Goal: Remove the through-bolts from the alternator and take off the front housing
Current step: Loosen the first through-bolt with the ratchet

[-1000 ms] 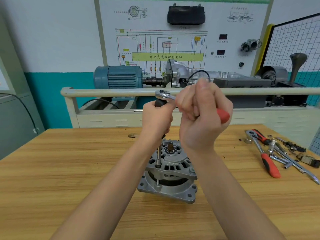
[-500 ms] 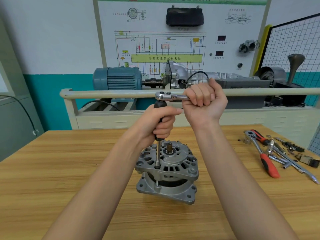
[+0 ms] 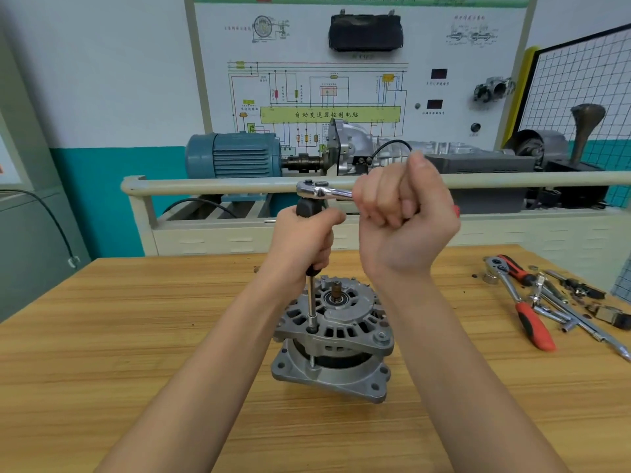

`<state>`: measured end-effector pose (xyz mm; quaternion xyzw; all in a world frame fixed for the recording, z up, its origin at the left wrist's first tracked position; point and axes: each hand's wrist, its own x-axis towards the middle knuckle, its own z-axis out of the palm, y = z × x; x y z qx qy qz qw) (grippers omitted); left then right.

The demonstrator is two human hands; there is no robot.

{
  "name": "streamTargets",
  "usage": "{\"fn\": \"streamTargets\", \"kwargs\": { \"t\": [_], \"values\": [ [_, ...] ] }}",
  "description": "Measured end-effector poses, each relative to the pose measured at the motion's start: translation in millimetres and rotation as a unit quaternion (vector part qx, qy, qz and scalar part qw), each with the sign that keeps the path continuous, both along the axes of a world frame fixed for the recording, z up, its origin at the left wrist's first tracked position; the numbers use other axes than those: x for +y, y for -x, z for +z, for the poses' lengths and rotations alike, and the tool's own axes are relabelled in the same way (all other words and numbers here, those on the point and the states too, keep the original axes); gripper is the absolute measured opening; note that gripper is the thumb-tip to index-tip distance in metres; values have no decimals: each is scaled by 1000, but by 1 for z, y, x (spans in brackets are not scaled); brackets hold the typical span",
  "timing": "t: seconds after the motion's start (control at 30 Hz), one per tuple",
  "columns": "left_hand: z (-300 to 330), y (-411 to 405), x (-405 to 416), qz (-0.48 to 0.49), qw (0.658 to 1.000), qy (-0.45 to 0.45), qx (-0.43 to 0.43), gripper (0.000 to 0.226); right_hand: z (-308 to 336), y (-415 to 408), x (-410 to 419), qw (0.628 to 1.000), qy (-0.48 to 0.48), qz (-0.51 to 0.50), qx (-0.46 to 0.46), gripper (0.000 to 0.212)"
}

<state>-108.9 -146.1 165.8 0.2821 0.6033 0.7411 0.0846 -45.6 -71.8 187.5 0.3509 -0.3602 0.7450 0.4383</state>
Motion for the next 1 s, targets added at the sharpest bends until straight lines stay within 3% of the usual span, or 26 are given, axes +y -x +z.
{"fn": "streamTargets", "kwargs": {
  "t": [0.1, 0.2, 0.33, 0.47, 0.57, 0.67, 0.73, 0.8, 0.9, 1.0],
  "values": [
    [1, 4, -11, -73, 997, 10, 25, 43, 6, 9, 21, 982, 71, 164, -63, 54],
    [6, 6, -14, -125, 991, 11, 43, 41, 7, 22, 34, 930, 179, 301, -108, 50],
    [8, 3, -8, -160, 987, 3, 23, 43, 6, 29, 38, 907, 221, 340, -108, 48],
    [6, 3, -4, -106, 994, -10, -7, 52, 3, 14, 28, 947, 170, 258, -82, 51],
    [5, -1, 3, 1, 1000, -18, -10, 46, -1, 1, 8, 995, 48, 83, -31, 52],
    [4, -5, 9, 73, 997, -19, -8, 40, -10, -6, -15, 994, -42, -101, 24, 43],
    [3, -6, 10, 90, 996, -22, 0, 39, -10, -6, -19, 988, -57, -138, 33, 40],
    [2, -4, 9, 80, 996, -27, 3, 38, -6, -5, -12, 993, -42, -101, 32, 44],
    [2, 0, 1, 12, 1000, -18, 17, 40, 2, 1, 8, 999, 8, 48, -11, 53],
    [3, 5, -9, -90, 996, -14, 22, 38, 5, 14, 27, 963, 119, 230, -72, 51]
  ]
}}
